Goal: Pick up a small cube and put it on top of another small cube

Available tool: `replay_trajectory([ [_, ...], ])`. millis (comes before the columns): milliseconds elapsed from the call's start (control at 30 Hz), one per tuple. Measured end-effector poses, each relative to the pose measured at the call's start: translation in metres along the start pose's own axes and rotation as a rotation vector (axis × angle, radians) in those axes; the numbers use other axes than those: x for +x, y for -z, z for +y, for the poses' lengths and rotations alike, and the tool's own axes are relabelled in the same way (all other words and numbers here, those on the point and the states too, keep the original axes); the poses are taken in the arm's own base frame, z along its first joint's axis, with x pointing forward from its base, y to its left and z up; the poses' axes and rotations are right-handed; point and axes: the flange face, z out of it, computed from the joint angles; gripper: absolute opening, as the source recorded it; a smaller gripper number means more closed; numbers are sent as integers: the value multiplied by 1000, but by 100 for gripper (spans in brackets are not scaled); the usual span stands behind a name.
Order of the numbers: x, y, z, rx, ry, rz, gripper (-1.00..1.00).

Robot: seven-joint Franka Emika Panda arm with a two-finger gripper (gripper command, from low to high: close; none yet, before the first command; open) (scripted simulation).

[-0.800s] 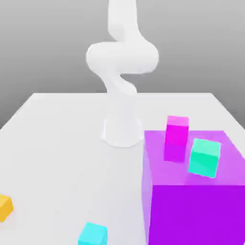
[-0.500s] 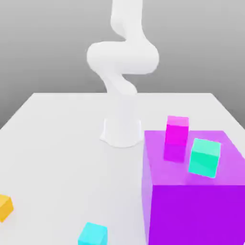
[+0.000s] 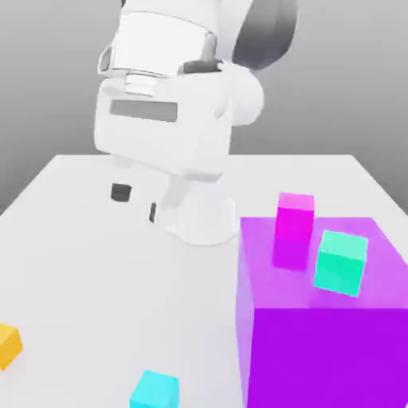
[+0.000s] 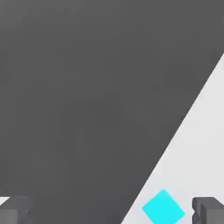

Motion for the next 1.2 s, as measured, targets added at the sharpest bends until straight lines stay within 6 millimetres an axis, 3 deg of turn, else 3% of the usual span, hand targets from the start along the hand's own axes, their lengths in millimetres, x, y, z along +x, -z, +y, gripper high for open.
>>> replay_trajectory([
  [300,6,-108,25,-161,-354,20,0],
  [600,3,-197,68,-326,-709,35,0],
  [733,-1,-246,85,-341,-746,35,0],
  [767,-2,-258,90,-342,-746,36,-100],
  [1000,-2,-260,91,-340,-747,34,-100],
  [1200,-2,-192,71,-335,-708,45,-100],
])
